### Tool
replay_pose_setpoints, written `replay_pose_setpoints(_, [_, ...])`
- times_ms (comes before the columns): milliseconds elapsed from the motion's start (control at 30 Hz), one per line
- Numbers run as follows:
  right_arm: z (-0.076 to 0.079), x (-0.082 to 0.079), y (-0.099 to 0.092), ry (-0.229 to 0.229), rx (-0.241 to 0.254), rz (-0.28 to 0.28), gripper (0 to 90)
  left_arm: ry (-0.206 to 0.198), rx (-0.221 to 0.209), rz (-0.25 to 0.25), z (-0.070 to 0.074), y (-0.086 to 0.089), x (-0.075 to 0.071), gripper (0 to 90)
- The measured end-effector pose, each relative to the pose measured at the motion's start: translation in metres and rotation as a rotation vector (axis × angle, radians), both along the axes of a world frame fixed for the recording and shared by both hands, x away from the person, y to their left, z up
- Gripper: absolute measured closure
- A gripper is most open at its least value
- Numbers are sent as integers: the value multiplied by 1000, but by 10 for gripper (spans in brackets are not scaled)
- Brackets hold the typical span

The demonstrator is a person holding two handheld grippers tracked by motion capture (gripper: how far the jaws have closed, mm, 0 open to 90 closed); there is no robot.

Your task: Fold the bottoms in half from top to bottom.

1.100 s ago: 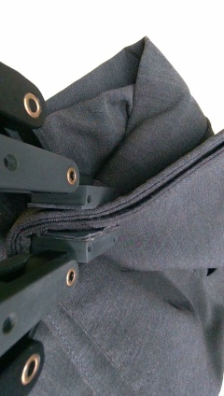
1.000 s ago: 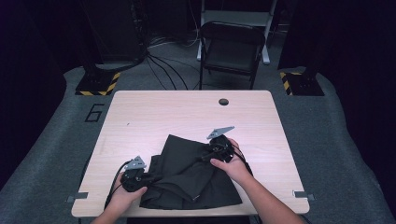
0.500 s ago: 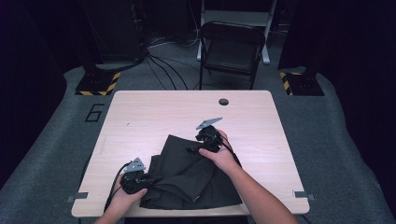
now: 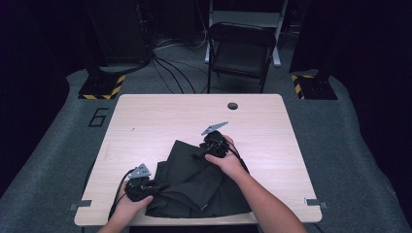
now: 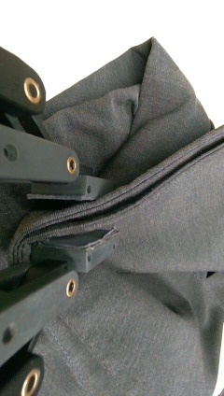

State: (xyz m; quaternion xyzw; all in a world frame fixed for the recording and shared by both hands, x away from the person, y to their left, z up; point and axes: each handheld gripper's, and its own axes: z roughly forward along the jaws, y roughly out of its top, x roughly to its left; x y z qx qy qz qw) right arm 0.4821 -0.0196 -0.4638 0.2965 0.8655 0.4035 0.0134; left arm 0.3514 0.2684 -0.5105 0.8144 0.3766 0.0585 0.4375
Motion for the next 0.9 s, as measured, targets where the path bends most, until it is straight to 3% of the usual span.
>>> replay_pose_setpoints(67, [4,-3,-3,8,15,10,420,-7,10,21,2,1,0,632])
replay_pose_setpoints(133, [9,-8,-7,5,25,29,423,-1,-7,15,6,3,0,636])
replay_pose_setpoints(300, [16,-25,-18,-40,19,99,422,-33,-4,-20,13,2,-4,645])
replay_pose_setpoints(500, [18,-49,-36,-51,53,117,419,-57,-14,-56,21,1,-9,651])
replay_pose_setpoints(700, [14,-79,-62,-41,65,117,416,-64,6,-86,31,2,-16,605])
replay_pose_setpoints(900, [2,-102,-79,-28,24,140,414,-53,44,-141,38,0,-29,565])
